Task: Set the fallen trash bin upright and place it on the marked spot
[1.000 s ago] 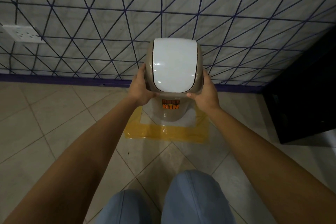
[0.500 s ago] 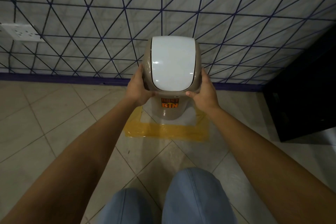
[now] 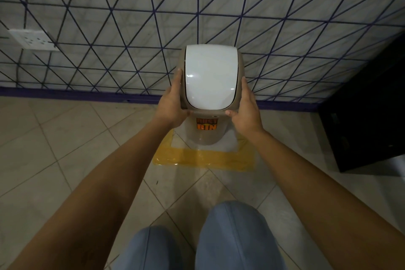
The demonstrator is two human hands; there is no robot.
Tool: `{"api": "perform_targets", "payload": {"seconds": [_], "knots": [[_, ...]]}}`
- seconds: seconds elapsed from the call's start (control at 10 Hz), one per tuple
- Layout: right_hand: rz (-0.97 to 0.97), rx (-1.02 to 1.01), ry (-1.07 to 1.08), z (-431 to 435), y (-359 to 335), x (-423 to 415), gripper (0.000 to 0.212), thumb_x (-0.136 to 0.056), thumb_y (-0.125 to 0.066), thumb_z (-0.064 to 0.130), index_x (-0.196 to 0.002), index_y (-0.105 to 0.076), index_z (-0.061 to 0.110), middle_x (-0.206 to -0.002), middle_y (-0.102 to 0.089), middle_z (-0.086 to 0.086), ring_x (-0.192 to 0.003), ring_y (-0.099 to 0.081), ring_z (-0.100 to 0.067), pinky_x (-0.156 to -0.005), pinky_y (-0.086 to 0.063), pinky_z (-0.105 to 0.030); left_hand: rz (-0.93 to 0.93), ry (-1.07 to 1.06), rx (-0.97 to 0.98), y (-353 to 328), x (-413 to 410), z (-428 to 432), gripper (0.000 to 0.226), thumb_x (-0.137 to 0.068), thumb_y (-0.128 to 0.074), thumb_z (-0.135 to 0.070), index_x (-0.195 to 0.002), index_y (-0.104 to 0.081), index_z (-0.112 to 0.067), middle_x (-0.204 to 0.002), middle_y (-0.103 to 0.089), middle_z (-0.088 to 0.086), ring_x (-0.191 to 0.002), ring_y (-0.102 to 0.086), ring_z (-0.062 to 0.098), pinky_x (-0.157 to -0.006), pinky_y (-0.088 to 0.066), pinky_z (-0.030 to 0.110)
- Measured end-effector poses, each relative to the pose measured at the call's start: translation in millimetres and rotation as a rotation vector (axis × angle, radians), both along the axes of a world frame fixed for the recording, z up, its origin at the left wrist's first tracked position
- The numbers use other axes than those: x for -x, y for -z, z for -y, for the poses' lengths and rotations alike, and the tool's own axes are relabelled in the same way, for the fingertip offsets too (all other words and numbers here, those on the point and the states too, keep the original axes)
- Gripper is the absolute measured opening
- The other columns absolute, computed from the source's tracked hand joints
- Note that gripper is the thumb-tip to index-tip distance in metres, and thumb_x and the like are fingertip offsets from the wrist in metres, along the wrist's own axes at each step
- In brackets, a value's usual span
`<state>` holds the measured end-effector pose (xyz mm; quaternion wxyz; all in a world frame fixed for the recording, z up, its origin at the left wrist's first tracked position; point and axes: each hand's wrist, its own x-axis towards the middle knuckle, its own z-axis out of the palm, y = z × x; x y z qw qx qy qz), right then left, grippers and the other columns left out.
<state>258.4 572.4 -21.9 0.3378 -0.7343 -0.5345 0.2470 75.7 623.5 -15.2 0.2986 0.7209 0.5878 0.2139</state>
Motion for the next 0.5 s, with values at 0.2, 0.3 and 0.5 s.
{"api": "perform_targets", "payload": {"seconds": [0.2,0.3,0.5], "knots": [[0.043,-0.004,-0.018,8.1,-6.4,0.2,0.095,-0.079,-0.066,0.001,-0.149,-0.005,0.020,-0.157,-0.014,-0.007,-0.143,-0.016,-0.024,-0.115,-0.018,-0.040,0.036,-0.091,-0.037,2.4,-2.8,13.0,0.100,-0.074,-0.074,-0.007,-0.151,-0.011,-0.023,-0.147,-0.037,0.013,-0.134,-0.037,0.032,-0.107,-0.038,0.047],[0.043,0.003,-0.005,12.5,-14.8,-0.1,0.093,-0.080,-0.066,0.003,-0.149,-0.007,0.021,-0.156,-0.016,-0.007,-0.144,-0.017,-0.024,-0.116,-0.020,-0.043,0.100,-0.146,-0.020,-0.2,0.1,21.6,0.091,-0.076,-0.073,-0.009,-0.149,-0.020,-0.020,-0.146,-0.040,0.010,-0.134,-0.038,0.029,-0.108,-0.037,0.044],[0.058,-0.003,0.020,21.0,-33.2,-1.0,0.087,-0.080,-0.069,0.024,-0.148,-0.014,0.018,-0.154,-0.022,-0.007,-0.141,-0.020,-0.025,-0.114,-0.023,-0.042,0.153,-0.156,-0.042,-14.3,2.8,37.6,0.077,-0.079,-0.071,-0.021,-0.144,-0.031,-0.018,-0.139,-0.048,0.012,-0.127,-0.046,0.029,-0.100,-0.041,0.042]]}}
